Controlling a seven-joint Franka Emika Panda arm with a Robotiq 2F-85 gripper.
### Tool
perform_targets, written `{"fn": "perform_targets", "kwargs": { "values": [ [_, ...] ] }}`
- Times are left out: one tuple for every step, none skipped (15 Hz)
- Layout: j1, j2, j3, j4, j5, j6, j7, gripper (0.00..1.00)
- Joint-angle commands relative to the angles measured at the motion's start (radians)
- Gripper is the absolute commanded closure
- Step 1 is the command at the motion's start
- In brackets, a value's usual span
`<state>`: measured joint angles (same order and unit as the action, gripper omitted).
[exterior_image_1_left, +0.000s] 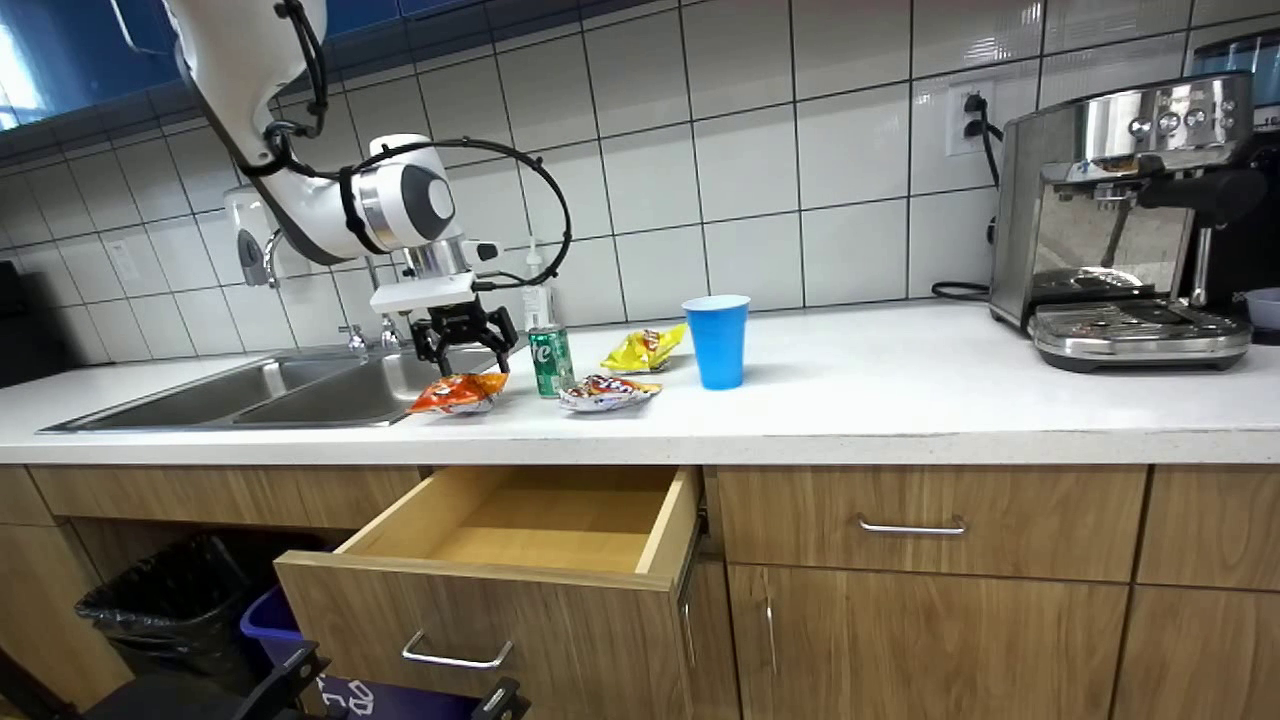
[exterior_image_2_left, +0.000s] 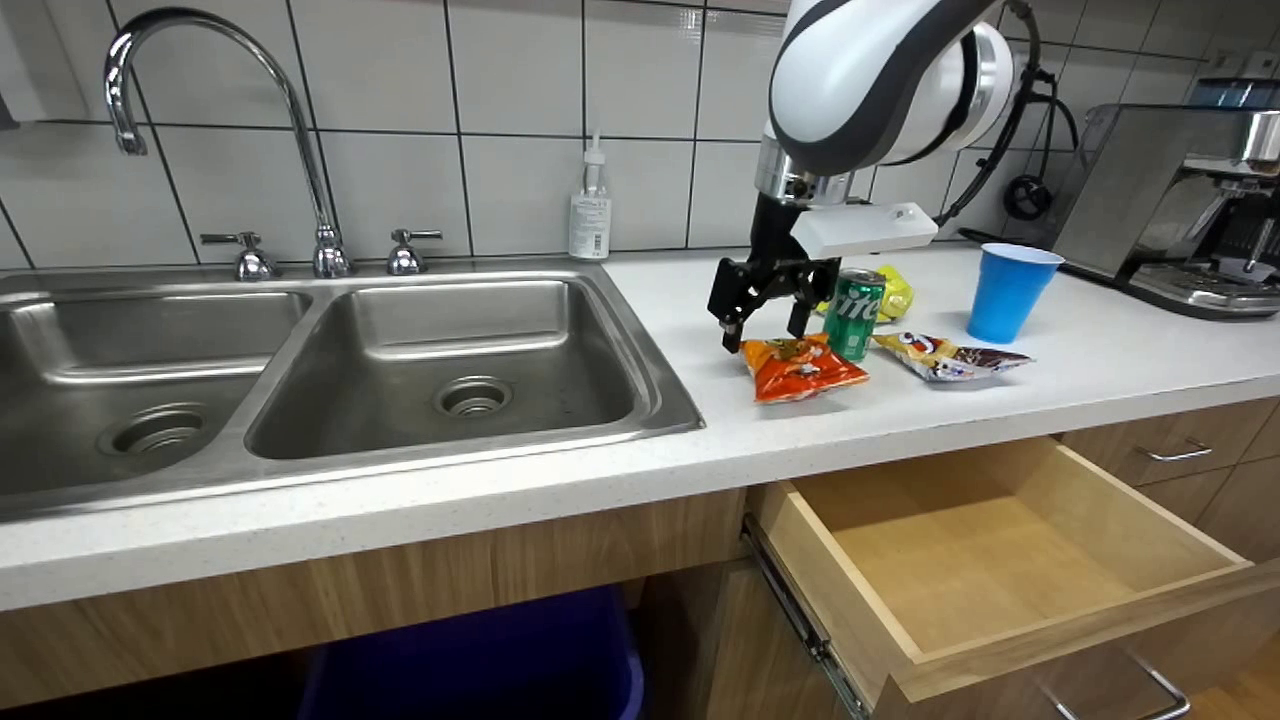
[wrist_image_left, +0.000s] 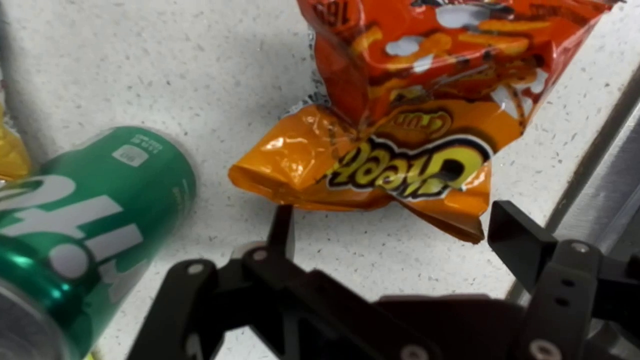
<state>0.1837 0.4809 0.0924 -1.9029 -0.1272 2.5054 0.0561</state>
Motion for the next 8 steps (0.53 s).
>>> {"fn": "perform_targets", "kwargs": {
  "values": [
    [0.003,-0.011,-0.009,-0.011,-0.02,0.01,-0.024,0.0],
    [0.004,-0.015,-0.011,-0.018,-0.027,0.013,-0.027,0.0],
    [0.003,-0.02,-0.011,-0.027,-0.031,0.016,-0.032,0.0],
    [0.002,-0.023,-0.011,-0.034,-0.036,0.018,-0.036,0.0],
    [-0.001,-0.027,-0.01,-0.041,-0.04,0.02,-0.042,0.0],
    [-0.001,-0.03,-0.01,-0.047,-0.045,0.022,-0.047,0.0],
    [-0.002,-0.033,-0.009,-0.054,-0.048,0.024,-0.054,0.0],
    [-0.002,-0.037,-0.009,-0.061,-0.052,0.027,-0.061,0.0]
  ]
}}
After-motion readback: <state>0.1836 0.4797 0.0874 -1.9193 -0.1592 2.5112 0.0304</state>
